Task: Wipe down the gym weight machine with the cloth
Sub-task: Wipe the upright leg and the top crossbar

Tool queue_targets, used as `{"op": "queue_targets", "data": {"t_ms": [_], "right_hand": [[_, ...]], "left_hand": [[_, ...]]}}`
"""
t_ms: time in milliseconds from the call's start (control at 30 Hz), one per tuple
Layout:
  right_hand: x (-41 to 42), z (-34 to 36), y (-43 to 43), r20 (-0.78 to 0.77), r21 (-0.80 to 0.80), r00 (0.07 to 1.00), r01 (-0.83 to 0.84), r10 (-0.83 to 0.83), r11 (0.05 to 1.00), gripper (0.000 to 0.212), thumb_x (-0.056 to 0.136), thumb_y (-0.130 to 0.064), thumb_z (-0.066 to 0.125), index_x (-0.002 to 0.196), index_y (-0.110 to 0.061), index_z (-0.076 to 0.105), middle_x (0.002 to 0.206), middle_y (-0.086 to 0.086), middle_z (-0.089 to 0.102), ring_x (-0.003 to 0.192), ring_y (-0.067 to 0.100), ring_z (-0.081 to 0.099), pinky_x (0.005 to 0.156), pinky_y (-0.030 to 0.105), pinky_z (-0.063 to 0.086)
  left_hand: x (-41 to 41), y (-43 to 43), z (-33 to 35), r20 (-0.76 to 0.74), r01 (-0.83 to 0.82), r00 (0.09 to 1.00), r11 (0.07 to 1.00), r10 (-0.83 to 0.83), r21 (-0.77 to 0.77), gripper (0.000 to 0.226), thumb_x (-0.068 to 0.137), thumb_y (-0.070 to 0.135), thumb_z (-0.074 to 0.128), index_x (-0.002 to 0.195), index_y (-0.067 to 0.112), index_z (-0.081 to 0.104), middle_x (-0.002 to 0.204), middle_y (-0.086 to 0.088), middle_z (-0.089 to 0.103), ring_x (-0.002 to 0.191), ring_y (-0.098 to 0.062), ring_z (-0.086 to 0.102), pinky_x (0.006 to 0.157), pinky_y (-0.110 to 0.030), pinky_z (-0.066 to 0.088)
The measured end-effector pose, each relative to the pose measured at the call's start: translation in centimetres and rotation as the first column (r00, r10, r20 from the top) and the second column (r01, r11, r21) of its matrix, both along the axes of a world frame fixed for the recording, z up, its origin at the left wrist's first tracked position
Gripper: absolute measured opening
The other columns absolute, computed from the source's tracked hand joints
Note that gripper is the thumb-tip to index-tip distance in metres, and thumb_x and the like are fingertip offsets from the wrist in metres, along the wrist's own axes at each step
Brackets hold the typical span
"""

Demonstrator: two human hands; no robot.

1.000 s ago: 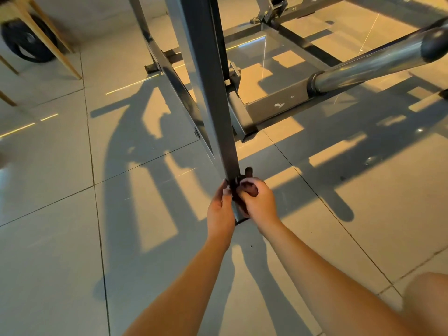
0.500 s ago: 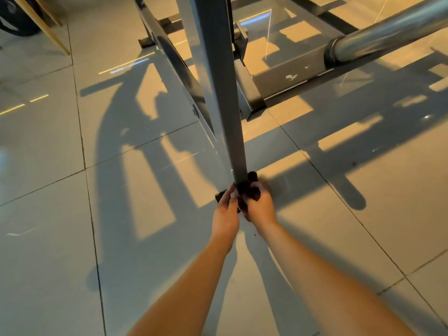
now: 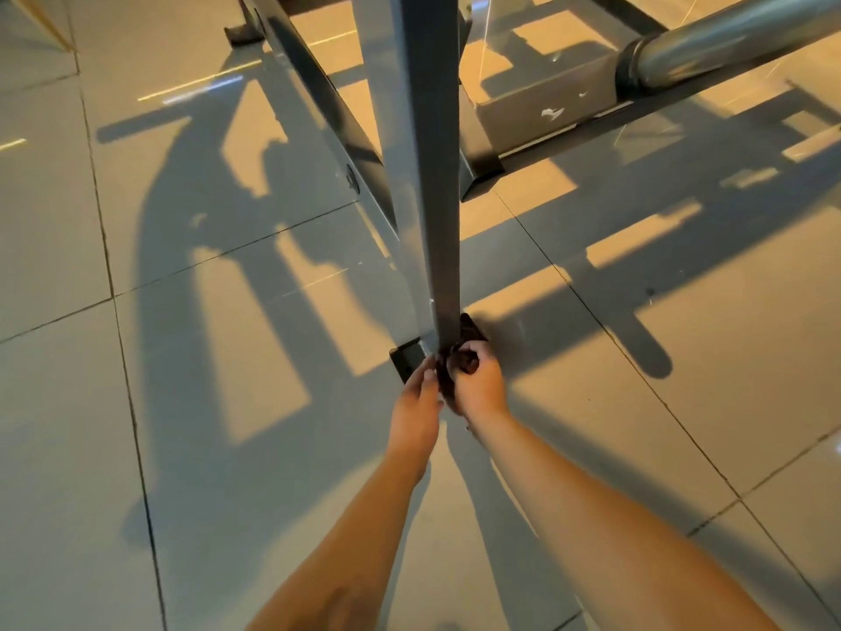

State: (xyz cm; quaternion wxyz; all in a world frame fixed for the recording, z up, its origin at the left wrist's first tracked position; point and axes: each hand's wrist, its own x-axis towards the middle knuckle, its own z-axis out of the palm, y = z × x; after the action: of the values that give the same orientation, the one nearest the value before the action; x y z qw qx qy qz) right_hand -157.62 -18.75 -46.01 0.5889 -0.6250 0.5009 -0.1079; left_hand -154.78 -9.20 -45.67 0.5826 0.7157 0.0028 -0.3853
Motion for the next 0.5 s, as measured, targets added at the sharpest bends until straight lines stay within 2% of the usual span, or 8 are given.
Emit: {"op": "queue_targets", "data": {"t_ms": [100, 233, 300, 333, 400, 467, 500], "right_hand": [[-0.8, 1.1, 0.0, -0.005, 0.026, 1.0, -0.027, 0.027, 0.999, 0.011, 0.097, -0.02, 0.066, 0.105, -0.028, 0.065, 0.108, -0.002, 0.069, 0.1, 0.019, 0.067, 0.08, 0.028, 0.056], [-1.7, 3.2, 2.3, 0.122, 0.197, 0.992, -0.046, 0.022, 0.979, 0.015, 0.101, -0.03, 0.059, 0.112, -0.027, 0.068, 0.106, -0.006, 0.073, 0.102, 0.012, 0.069, 0.093, 0.039, 0.058], [-1.8, 4.6, 2.6, 0.195, 0.282, 0.98, -0.021, -0.036, 0.959, 0.02, 0.105, -0.033, 0.05, 0.116, -0.025, 0.064, 0.11, 0.0, 0.072, 0.104, 0.013, 0.067, 0.093, 0.034, 0.055], [-1.9, 5.2, 2.2, 0.219, 0.279, 0.975, -0.017, -0.047, 0.96, 0.02, 0.106, -0.033, 0.046, 0.118, -0.024, 0.059, 0.112, 0.002, 0.069, 0.104, 0.013, 0.065, 0.089, 0.03, 0.053], [-1.9, 6.3, 1.0, 0.222, 0.142, 0.975, -0.05, 0.017, 0.989, 0.016, 0.108, -0.028, 0.042, 0.119, -0.023, 0.054, 0.113, 0.002, 0.064, 0.105, 0.012, 0.062, 0.084, 0.021, 0.049], [-1.5, 7.2, -0.6, 0.217, -0.002, 0.976, -0.034, 0.034, 0.999, 0.021, 0.107, -0.023, 0.042, 0.123, -0.023, 0.056, 0.12, -0.001, 0.062, 0.114, 0.011, 0.06, 0.092, 0.019, 0.048], [-1.2, 7.6, -1.3, 0.232, -0.031, 0.973, -0.009, 0.016, 0.999, 0.023, 0.107, -0.022, 0.044, 0.125, -0.022, 0.057, 0.124, -0.003, 0.062, 0.118, 0.01, 0.058, 0.099, 0.023, 0.047]], "left_hand": [[-1.2, 0.4, 0.2, -0.008, 0.036, 0.999, 0.999, -0.036, -0.03, 0.038, 0.11, 0.032, 0.037, 0.147, 0.034, 0.048, 0.134, 0.014, 0.061, 0.122, -0.001, 0.058, 0.099, -0.023, 0.047], [-1.1, 0.6, 2.2, -0.031, -0.075, 0.997, 0.99, 0.072, -0.122, 0.029, 0.106, 0.034, 0.049, 0.135, 0.035, 0.052, 0.118, 0.014, 0.069, 0.111, -0.002, 0.065, 0.09, -0.023, 0.053], [-0.7, 0.6, 3.3, -0.011, -0.075, 0.997, 0.987, 0.074, -0.144, 0.031, 0.104, 0.028, 0.055, 0.134, 0.032, 0.052, 0.118, 0.007, 0.069, 0.108, -0.005, 0.067, 0.08, -0.017, 0.054], [-0.5, 0.5, 4.0, 0.029, -0.073, 0.997, 0.986, 0.078, -0.147, 0.031, 0.102, 0.024, 0.059, 0.132, 0.031, 0.053, 0.118, 0.005, 0.068, 0.107, -0.008, 0.067, 0.078, -0.017, 0.054], [0.1, 0.3, 5.3, 0.138, -0.13, 0.979, 0.98, 0.151, -0.149, 0.024, 0.098, 0.02, 0.064, 0.12, 0.031, 0.06, 0.11, 0.006, 0.072, 0.103, -0.009, 0.069, 0.08, -0.02, 0.057], [0.5, -0.3, 6.7, 0.208, -0.272, 0.926, 0.939, 0.315, -0.211, 0.017, 0.098, 0.018, 0.065, 0.112, 0.027, 0.065, 0.102, 0.009, 0.073, 0.099, -0.006, 0.069, 0.086, -0.025, 0.057], [0.8, -0.8, 7.1, 0.242, -0.319, 0.894, 0.915, 0.377, -0.247, 0.017, 0.098, 0.017, 0.064, 0.112, 0.027, 0.066, 0.106, 0.011, 0.073, 0.105, -0.006, 0.068, 0.093, -0.028, 0.056]]}}
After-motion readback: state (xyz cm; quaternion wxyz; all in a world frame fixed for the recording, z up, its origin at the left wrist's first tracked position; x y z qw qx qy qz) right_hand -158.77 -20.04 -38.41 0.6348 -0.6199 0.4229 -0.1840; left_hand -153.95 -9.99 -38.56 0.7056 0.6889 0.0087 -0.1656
